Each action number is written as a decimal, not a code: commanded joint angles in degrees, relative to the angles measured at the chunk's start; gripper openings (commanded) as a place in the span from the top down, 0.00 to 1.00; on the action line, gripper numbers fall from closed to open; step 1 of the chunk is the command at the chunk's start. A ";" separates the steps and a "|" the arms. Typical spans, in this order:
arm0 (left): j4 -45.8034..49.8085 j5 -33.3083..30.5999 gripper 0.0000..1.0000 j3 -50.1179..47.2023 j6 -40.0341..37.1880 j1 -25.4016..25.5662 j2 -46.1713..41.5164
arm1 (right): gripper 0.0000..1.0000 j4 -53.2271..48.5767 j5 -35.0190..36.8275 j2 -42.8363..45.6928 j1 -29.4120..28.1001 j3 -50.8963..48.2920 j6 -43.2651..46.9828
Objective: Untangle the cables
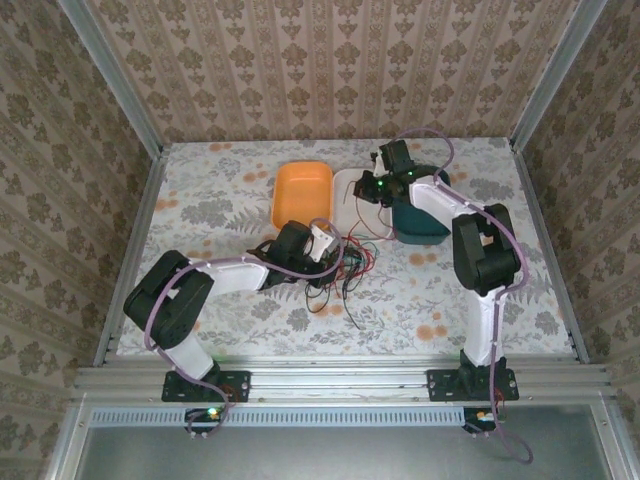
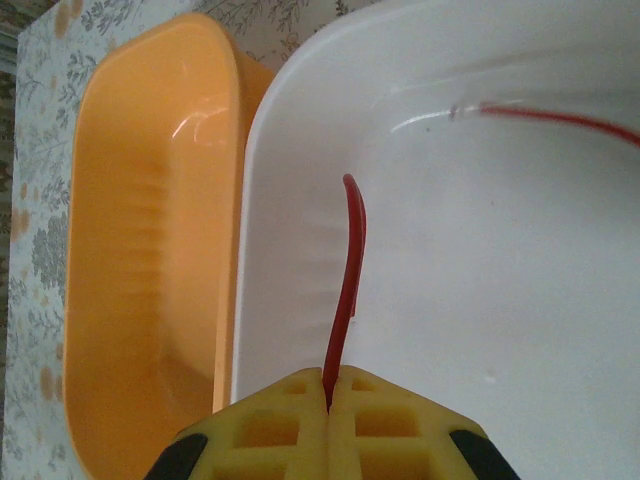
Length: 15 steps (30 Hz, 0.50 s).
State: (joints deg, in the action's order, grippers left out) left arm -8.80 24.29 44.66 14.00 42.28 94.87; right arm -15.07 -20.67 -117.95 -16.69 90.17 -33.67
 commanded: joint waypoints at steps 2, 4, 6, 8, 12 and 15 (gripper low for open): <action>-1.13 0.09 1.00 -0.63 0.90 -0.33 -0.12 | 1.00 2.38 -2.18 -3.59 -0.23 6.16 -4.47; -0.77 0.16 1.00 -0.55 0.79 -0.32 -0.19 | 1.00 2.08 -2.07 -4.98 -0.21 8.91 -5.32; -0.61 0.11 1.00 -0.54 0.77 -0.34 -0.21 | 1.00 1.19 -0.40 -5.98 -0.14 11.18 -5.54; -0.68 0.09 1.00 -0.78 0.84 -0.28 -0.38 | 1.00 0.38 1.62 -6.33 -0.02 12.16 -5.35; -0.72 0.03 1.00 -1.16 0.77 -0.32 -0.99 | 1.00 0.32 2.97 -6.88 -0.08 10.98 -5.35; -0.70 0.31 1.00 -1.25 0.79 -0.28 -1.09 | 1.00 -0.13 3.11 -7.25 -0.14 9.52 -5.52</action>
State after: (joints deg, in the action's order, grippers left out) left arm -9.04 24.21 43.92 14.00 42.28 94.85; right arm -13.98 -19.31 -124.14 -16.67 100.55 -38.17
